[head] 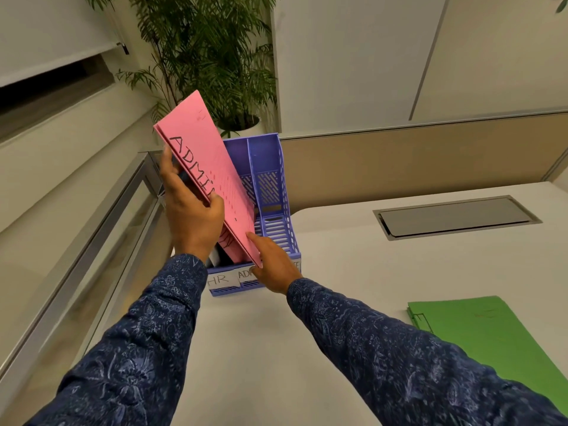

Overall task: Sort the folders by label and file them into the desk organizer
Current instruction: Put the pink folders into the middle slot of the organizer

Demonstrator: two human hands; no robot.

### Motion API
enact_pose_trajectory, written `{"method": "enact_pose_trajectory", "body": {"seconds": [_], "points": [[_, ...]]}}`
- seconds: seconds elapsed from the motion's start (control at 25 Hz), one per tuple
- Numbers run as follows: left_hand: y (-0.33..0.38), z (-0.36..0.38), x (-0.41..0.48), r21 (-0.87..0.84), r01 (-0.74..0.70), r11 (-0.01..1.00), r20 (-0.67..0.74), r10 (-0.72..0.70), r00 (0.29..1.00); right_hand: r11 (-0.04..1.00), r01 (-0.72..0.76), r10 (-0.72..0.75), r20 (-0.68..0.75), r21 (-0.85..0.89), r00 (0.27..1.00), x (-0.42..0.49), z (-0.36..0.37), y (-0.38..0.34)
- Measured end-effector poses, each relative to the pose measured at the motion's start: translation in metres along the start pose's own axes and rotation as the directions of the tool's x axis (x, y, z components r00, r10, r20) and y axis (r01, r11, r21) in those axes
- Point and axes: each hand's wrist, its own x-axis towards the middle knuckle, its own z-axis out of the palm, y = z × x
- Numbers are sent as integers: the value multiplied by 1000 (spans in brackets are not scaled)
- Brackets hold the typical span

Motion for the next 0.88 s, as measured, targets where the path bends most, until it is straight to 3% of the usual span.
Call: {"method": "enact_pose_trajectory", "body": {"seconds": [0.12, 0.24, 0.52, 0.88], "points": [[-3, 8, 1, 171, -19, 985, -11, 22, 1000, 998, 10, -9, 10, -66, 1000, 9, -1, 6], [-8, 11, 6, 232, -26, 972, -15, 30, 999, 990, 31, -30, 9, -140, 999, 16, -4, 11], [-21, 12, 25, 238, -86, 968, -39, 98, 994, 984, 37, -44, -40, -173, 998, 31, -1, 16], [-27, 6, 37, 47, -156, 987, 30, 155, 988, 981, -42, 44, 7, -187, 999, 49, 2, 13]]}}
